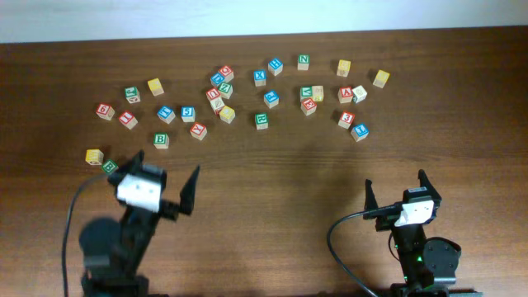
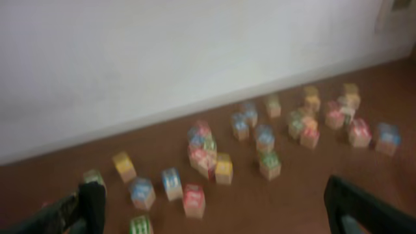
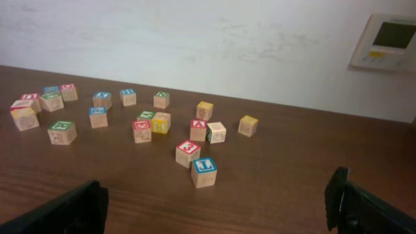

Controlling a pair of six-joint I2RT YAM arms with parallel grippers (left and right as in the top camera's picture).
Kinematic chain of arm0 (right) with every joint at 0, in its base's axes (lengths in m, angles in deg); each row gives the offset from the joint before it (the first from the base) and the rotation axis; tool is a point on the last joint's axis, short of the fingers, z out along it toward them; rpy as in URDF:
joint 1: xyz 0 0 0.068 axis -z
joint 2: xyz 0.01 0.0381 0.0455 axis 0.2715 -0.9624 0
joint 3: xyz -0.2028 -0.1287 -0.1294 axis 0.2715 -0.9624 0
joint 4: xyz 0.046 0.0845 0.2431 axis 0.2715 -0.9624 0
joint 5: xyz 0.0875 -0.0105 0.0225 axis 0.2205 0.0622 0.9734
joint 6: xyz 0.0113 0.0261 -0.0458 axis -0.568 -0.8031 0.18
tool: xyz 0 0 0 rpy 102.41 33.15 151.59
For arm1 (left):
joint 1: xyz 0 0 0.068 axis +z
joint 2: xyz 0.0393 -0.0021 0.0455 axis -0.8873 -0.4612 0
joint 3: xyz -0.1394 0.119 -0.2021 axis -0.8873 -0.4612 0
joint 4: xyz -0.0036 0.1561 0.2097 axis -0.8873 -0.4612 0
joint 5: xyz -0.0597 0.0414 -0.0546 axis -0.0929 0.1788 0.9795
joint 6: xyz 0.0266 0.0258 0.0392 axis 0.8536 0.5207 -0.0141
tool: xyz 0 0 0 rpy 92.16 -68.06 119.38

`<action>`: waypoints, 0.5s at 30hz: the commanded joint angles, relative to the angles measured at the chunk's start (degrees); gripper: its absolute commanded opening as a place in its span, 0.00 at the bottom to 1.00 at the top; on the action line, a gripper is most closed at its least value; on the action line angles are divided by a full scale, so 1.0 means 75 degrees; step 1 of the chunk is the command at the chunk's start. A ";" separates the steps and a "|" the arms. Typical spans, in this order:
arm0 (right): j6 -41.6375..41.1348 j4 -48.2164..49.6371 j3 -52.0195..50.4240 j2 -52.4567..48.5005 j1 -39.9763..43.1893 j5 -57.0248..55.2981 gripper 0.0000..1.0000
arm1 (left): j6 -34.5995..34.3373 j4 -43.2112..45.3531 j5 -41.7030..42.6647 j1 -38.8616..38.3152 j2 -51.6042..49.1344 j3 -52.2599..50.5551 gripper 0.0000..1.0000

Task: Spell out RSS
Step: 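Reach the left gripper forward over the green R block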

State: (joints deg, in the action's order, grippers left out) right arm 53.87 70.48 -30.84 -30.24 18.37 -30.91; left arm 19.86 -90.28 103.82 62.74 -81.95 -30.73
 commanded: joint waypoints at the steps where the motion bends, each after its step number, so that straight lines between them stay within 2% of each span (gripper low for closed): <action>1: -0.0082 -0.0044 -0.0038 0.0061 -0.0047 -0.0038 0.98 | 0.1515 -0.0836 0.0015 -0.0787 -0.3188 0.2646 0.99; 5: -0.0082 -0.0044 -0.0038 0.0061 -0.0047 -0.0038 0.98 | 0.2597 -0.2836 -0.0490 -0.1716 -0.6825 0.6295 0.99; 9: -0.0082 -0.0044 -0.0038 0.0061 -0.0047 -0.0041 0.98 | 0.4191 -0.5135 -0.0498 -0.2133 -0.9506 0.9381 0.99; 11: -0.0082 -0.0044 -0.0038 0.0064 -0.0047 -0.0038 0.98 | 0.5251 -0.5913 -0.0495 -0.2276 -1.0401 1.0287 0.99; 15: -0.0082 -0.0044 -0.0038 0.0061 -0.0047 -0.0041 0.98 | 0.5310 -0.5219 -0.0335 -0.2328 -1.1042 1.0369 0.99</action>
State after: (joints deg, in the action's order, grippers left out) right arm 53.89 70.48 -30.84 -30.21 18.32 -30.91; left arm 56.15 -131.26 100.11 45.30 -163.17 45.57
